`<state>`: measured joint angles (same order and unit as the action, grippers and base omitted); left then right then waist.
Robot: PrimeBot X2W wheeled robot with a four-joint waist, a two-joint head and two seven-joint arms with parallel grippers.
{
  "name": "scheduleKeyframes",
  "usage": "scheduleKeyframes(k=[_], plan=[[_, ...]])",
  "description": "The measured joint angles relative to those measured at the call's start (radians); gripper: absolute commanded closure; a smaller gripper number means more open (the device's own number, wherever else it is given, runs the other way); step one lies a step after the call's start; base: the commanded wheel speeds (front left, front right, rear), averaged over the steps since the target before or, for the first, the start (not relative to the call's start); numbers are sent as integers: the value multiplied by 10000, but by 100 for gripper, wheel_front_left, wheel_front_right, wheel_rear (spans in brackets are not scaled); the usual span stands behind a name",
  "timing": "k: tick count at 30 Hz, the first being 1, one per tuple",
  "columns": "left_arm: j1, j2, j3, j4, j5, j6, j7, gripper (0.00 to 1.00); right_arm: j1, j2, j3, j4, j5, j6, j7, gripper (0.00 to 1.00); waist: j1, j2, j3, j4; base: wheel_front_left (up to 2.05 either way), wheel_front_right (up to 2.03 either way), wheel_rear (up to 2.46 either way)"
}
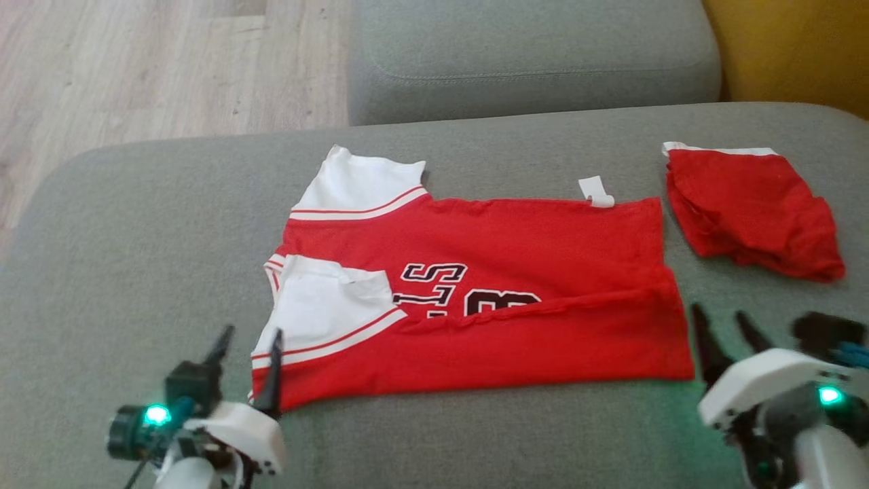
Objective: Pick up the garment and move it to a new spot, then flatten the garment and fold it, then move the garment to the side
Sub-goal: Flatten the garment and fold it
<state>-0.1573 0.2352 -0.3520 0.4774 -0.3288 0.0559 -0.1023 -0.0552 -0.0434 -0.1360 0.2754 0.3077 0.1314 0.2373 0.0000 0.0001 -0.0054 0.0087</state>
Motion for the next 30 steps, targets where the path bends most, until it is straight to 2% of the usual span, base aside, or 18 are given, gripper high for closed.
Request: scheduleKeyframes(k=[4, 5, 7, 10, 13, 17, 21, 26, 30], plan=[[-70, -23, 543, -414, -240, 470, -694, 0, 11, -15, 267, -247, 525, 0, -1436, 0, 1, 0, 140, -205, 0, 0, 0], [-70, -23, 543, -414, -240, 470, -694, 0, 11, -15, 267, -247, 525, 0, -1436, 0, 1, 0, 140, -205, 0, 0, 0], [-124, -61, 696, -646, -265, 610, -978, 0, 10, -15, 752, -343, 180, 0, -2144, 0, 1, 0, 212, -330, 0, 0, 0], [-223, -77, 840, -1003, -265, 671, -1248, 0, -31, 12, 1279, -447, 98, 0, -2897, 0, 1, 0, 357, -527, 0, 0, 0], [-471, -67, 859, -1369, -228, 568, -1381, 0, -102, 4, 1356, -449, 184, 0, -3444, 0, 0, 0, 549, -718, 0, 0, 0], [-1116, 82, 836, -1555, -155, 222, -1423, 0, -444, 0, 1471, -382, 265, 0, -3793, 0, 1, 0, 879, -970, 0, 0, 0], [-2053, 552, 757, -1501, 33, -199, -1087, 0, -897, -10, 1956, -234, 460, 0, -3781, 0, 1, 0, 1299, -1253, 0, 0, 0], [-3931, 1421, 395, -884, 318, -1143, 259, 0, -1708, -17, 2362, -265, 635, 0, -3971, 0, 2, 0, 1987, -1664, 0, 0, 0], [-5501, 2140, -102, 98, 291, -1714, 1810, 0, -2374, -21, 2717, -368, 819, 0, -4186, 0, 3, 0, 2633, -2017, 0, 0, 0]])
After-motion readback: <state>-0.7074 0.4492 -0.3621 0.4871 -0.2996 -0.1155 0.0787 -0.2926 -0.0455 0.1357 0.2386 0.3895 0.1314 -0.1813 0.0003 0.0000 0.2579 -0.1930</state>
